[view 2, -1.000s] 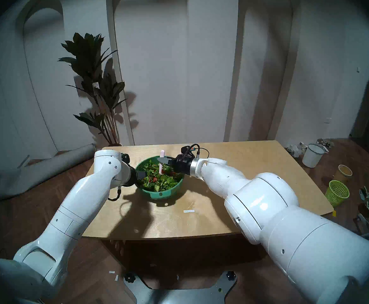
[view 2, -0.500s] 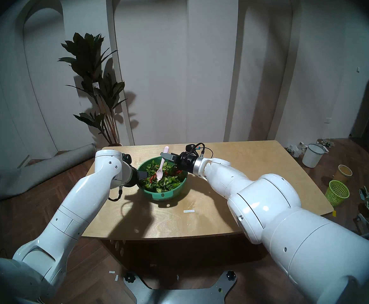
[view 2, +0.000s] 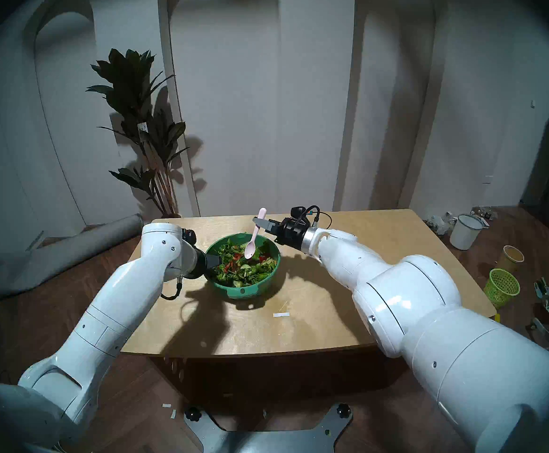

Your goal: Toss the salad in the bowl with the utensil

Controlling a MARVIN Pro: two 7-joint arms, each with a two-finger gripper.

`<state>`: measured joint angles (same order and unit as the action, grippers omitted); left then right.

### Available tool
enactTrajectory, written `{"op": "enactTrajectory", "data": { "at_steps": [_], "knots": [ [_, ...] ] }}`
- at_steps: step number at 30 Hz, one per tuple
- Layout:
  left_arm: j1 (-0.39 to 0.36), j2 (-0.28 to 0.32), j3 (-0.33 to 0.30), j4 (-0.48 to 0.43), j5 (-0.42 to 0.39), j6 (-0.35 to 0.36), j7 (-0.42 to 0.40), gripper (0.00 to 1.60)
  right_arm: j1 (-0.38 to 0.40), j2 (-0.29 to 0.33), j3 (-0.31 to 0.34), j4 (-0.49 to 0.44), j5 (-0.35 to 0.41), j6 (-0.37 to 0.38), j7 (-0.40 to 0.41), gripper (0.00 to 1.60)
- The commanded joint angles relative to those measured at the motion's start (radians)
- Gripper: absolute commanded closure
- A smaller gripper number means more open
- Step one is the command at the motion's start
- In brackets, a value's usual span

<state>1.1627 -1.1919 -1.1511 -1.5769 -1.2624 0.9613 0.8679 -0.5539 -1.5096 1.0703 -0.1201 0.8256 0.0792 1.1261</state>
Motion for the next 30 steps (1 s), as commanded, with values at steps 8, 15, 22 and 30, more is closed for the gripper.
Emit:
{"op": "enactTrajectory", "data": {
  "at_steps": [8,15,22,30],
  "knots": [
    [-0.015,0.018,0.004,-0.007,0.018,-0.001,0.023,1.6,0.055,-0.001,-0.067,-0.019,-0.086,-0.108,-0.155,1.6],
    [-0.013,0.02,0.005,-0.007,0.02,-0.001,0.012,1.6,0.071,-0.016,-0.091,-0.023,-0.118,-0.122,-0.216,1.6],
    [-0.012,0.022,0.005,-0.006,0.021,-0.001,0.007,1.6,0.103,-0.031,-0.102,-0.034,-0.137,-0.127,-0.257,1.6],
    [-0.012,0.023,0.005,-0.006,0.021,-0.001,0.005,1.6,0.1,-0.053,-0.126,-0.036,-0.169,-0.14,-0.293,1.6]
  ]
}}
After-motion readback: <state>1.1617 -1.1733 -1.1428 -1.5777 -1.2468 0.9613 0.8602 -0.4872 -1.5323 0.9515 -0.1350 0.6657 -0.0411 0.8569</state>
